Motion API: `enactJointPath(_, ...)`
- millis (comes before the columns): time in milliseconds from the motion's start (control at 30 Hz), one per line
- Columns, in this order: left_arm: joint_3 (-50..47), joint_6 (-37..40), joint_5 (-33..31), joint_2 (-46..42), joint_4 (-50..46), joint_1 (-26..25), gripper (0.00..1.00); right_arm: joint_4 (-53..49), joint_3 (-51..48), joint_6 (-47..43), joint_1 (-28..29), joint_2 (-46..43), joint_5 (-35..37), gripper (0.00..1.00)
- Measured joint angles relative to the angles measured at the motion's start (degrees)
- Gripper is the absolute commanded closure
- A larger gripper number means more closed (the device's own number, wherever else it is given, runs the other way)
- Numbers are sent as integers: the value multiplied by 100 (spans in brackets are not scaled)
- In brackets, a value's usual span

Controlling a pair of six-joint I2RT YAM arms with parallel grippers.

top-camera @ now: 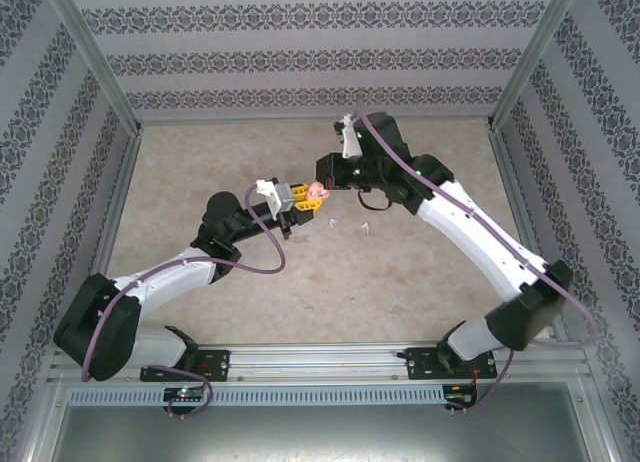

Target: Insert the wireless bluetooth earbuds into the charging case

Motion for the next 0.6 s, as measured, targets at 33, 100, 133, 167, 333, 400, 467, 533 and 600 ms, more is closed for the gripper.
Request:
enactJointPath(33, 0, 11, 33, 22, 2, 0, 100, -2, -234, 22, 50, -254, 66, 99)
enactJointPath(100, -4, -2, -11, 48, -17, -59, 100, 28, -586, 85, 76, -704, 210, 96)
enactJointPath(133, -4, -24, -50, 63, -9, -63, 100, 44, -820, 136, 68, -999, 345, 94)
enactJointPath(167, -4, -68, -133, 79, 2, -63, 100, 52, -1038, 205, 31, -1261, 457, 91)
enactJointPath(333, -4, -564, -651, 175, -63, -57, 100, 455, -2334, 730, -520, -2402, 1137, 85)
enactJointPath(400, -4, -879, -892, 190, -269, -31, 100, 603, -2828, 918, -597, -2599, 1290, 84)
enactJointPath(467, 15, -1187, -1084, 219, -610, 11, 100, 680, -3261, 1084, -595, -2660, 1362, 83)
enactJointPath(533, 74, -1458, -1270, 275, -1091, 74, 100, 730, -3644, 1217, -590, -2669, 1379, 83)
enactJointPath(600, 85, -1604, -1440, 321, -1467, 140, 100, 765, -3952, 1335, -546, -2691, 1423, 83)
